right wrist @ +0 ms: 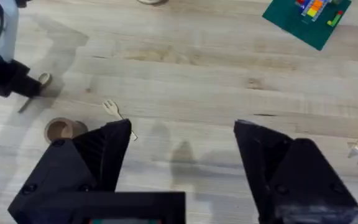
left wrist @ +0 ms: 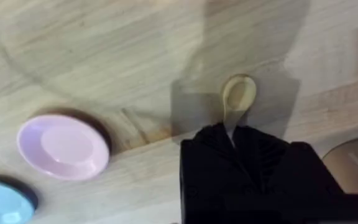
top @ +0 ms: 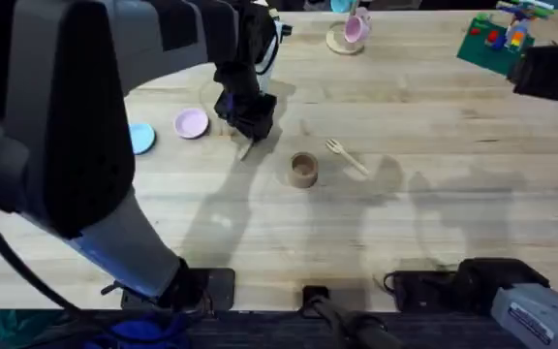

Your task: Pick up a utensil and set it on the pink plate, then put the other utensil in the container.

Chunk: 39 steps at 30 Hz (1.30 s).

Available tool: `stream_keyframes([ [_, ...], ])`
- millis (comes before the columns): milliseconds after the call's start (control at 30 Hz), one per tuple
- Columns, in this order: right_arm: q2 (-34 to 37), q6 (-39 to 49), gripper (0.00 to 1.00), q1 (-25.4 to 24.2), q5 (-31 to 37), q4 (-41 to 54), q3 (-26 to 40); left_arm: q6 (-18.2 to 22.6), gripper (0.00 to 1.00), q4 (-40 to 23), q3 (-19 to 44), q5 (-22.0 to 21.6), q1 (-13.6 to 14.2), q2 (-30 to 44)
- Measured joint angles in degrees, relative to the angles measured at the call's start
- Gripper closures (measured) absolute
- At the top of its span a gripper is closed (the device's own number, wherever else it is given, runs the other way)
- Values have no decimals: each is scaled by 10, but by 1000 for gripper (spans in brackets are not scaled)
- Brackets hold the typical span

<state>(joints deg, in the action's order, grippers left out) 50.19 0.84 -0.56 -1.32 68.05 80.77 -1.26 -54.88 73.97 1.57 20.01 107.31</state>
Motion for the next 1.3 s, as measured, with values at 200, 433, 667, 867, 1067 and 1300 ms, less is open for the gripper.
stream_keyframes([
  [200, 0, 0, 5, 0, 0, 0, 0, 0, 958, -30, -2, -6, 0, -8],
  [433, 0, 0, 5, 0, 0, 0, 0, 0, 957, -71, -4, -10, 0, -98],
  [667, 0, 0, 5, 0, 0, 0, 0, 0, 958, -100, -4, -10, -22, -186],
  [867, 0, 0, 5, 0, 0, 0, 0, 0, 958, -131, -4, -10, -86, -225],
  [1067, 0, 0, 7, 0, 0, 0, 0, 0, 958, -137, -4, -12, -165, -229],
  [1300, 0, 0, 5, 0, 0, 0, 0, 0, 958, -104, -4, -12, -205, -229],
])
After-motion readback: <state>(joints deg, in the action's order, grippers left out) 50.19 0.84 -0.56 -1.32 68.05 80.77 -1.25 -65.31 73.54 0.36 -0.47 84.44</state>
